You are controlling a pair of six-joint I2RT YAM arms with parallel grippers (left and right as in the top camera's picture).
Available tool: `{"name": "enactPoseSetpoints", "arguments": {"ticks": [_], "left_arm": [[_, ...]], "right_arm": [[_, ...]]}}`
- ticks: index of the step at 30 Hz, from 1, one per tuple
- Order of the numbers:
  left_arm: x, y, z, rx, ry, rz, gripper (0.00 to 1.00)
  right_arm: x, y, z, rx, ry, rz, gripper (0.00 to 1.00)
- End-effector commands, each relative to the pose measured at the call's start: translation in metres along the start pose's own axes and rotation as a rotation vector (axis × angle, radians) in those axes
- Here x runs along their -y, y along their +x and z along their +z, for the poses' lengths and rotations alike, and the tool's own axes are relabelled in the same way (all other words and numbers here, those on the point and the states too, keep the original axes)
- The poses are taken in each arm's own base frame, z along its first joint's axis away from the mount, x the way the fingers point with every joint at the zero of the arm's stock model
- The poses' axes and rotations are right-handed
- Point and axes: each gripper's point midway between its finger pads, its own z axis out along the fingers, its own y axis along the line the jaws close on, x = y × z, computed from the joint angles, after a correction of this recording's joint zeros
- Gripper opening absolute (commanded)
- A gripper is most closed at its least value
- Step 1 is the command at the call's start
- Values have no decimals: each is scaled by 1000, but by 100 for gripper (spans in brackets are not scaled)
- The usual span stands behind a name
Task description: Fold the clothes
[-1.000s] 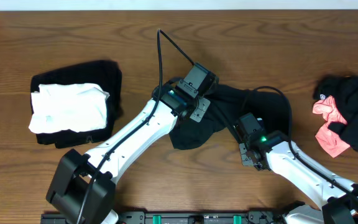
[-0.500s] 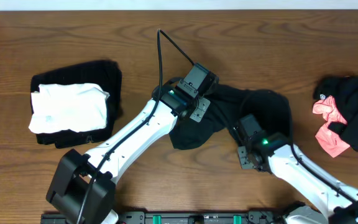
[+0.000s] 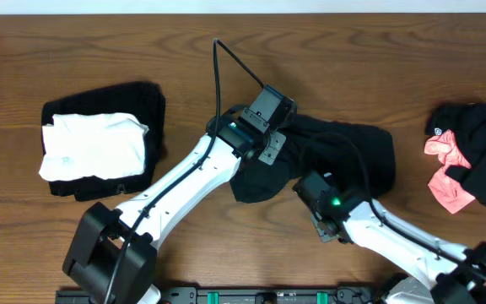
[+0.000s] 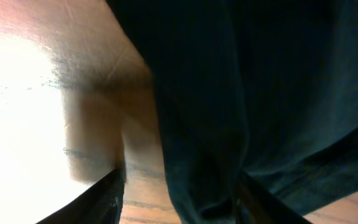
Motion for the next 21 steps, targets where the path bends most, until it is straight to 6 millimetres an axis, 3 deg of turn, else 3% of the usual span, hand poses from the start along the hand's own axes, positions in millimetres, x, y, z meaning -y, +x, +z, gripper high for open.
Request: {"name": "enactPoseSetpoints", "arguments": {"ticks": [1,9,16,21], "left_arm": [[-4,-4,-2,12,-16,8,6],[-4,-4,-2,12,-16,9,6],[-4,-4,-2,12,-16,8,6],[-5,-4,-12,18,-16,8,6]], "right_arm": [[7,7,12,-51,80,3,47],[14,8,12,-65,127,23,2],[17,-8,-3,-18,129,76,1],[10,-40,-45,116,12,142,1]]}}
